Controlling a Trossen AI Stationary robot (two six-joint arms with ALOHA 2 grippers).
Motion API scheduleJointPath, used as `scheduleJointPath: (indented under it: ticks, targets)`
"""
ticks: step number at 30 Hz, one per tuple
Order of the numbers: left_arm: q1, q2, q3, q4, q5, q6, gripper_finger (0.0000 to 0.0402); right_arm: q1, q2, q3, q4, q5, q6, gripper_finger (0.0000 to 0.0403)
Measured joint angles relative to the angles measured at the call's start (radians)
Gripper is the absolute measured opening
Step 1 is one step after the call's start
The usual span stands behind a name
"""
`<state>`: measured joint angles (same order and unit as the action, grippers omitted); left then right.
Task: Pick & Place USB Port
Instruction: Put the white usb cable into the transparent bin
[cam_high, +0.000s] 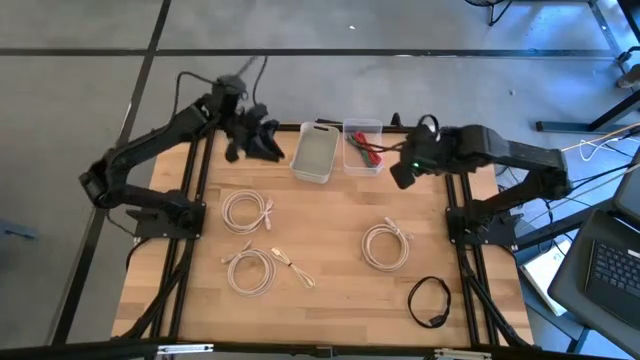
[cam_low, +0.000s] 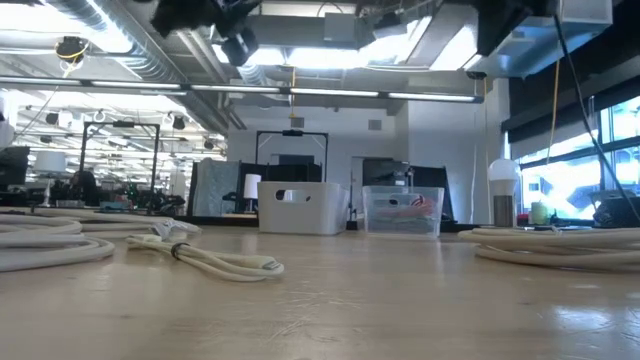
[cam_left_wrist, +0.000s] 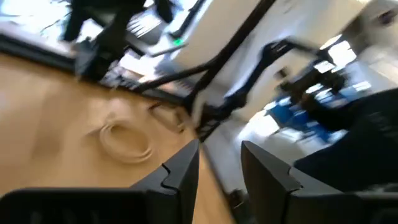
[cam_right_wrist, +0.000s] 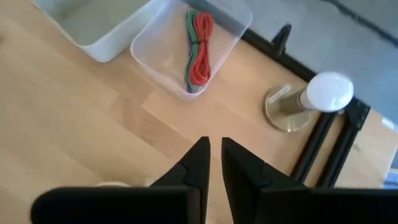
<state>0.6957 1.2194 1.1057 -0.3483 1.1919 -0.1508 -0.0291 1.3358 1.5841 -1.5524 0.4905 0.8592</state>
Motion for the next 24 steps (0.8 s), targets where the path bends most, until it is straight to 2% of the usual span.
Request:
scheduleJointPath:
  ticks: [5,9,12,17,24]
  targets:
    - [-0.248,-0.033,0.000,-0.152,-0.436,0.075,0.0109,0.036,-0.028,0.000,0.005,0.015,-0.091,0.0043]
    - [-0.444,0.014,0.000,-0.166,-0.659,0.044,0.0120,0.039,-0.030,0.000,0.006,0.016,-0.196,0.0043]
    - [-0.553,0.074,0.000,-0.178,-0.723,0.011,0.0129,0.039,-0.030,0.000,0.005,0.016,-0.265,0.0043]
    - [-0.653,0.169,0.008,-0.277,-0.739,-0.010,0.0140,0.039,-0.035,-0.001,-0.003,0.033,-0.318,0.0043]
    - [-0.725,0.294,0.128,-0.566,-0.791,0.198,0.0141,0.036,-0.038,-0.001,0.009,0.168,-0.335,0.0043]
